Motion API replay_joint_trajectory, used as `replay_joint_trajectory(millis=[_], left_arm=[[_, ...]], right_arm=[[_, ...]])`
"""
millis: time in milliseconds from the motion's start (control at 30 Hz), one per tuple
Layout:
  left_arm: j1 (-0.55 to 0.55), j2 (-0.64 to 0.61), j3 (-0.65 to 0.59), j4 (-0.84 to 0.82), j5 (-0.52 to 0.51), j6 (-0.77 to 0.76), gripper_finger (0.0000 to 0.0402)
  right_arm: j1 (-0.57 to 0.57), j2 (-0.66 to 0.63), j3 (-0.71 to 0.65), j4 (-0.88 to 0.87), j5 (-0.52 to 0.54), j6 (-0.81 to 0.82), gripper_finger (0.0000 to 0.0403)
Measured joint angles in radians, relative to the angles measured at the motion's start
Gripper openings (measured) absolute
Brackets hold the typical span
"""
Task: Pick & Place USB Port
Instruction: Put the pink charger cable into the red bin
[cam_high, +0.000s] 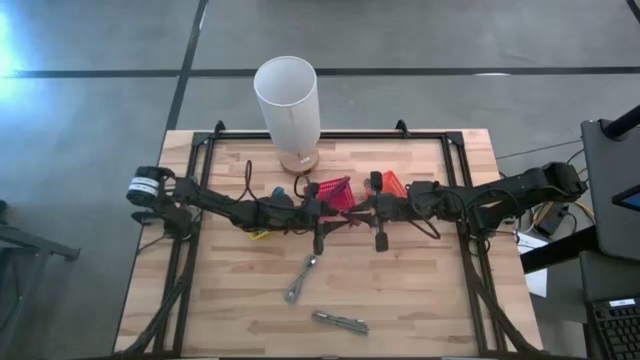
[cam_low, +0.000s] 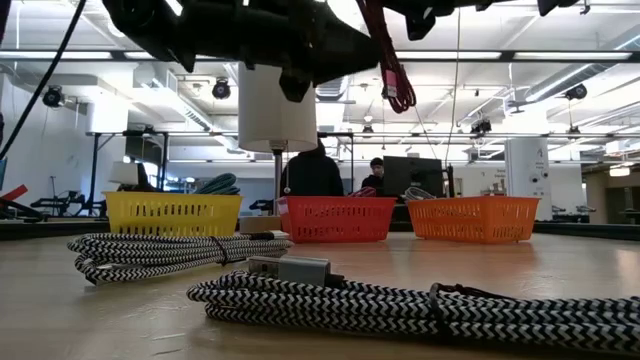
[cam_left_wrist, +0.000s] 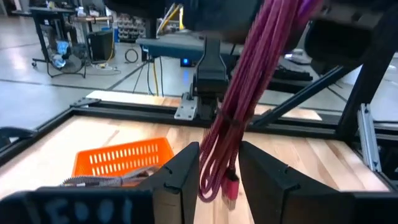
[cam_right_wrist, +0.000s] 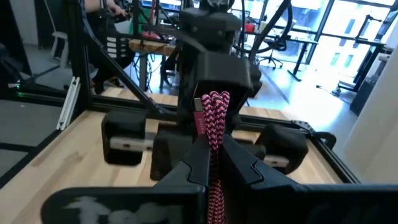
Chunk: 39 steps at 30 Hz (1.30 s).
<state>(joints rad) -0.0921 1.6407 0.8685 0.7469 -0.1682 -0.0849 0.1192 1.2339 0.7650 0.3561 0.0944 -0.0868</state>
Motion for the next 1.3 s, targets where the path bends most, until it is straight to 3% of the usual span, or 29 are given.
replay_joint_trajectory(millis=[500,833,1033,1300], left_arm=[[0.0,0.024,0.054,-0.003,0.012,0.003,0.0111],[0.0,0.024,0.046,-0.007,0.011,0.021,0.0011],[0.0,0.024,0.045,-0.029,0.011,0.021,0.0026],[0.0,0.024,0.043,-0.049,-0.005,0.021,0.0016]], right_arm=[[0.0,0.001,0.0,-0.009,0.002,0.0,0.0013],[-0.001,0.001,-0.001,-0.013,0.013,-0.005,0.0031],[0.002,0.001,-0.002,-0.036,0.013,-0.052,0.0053],[0.002,0.0,-0.002,-0.08,0.013,-0.052,0.0081]])
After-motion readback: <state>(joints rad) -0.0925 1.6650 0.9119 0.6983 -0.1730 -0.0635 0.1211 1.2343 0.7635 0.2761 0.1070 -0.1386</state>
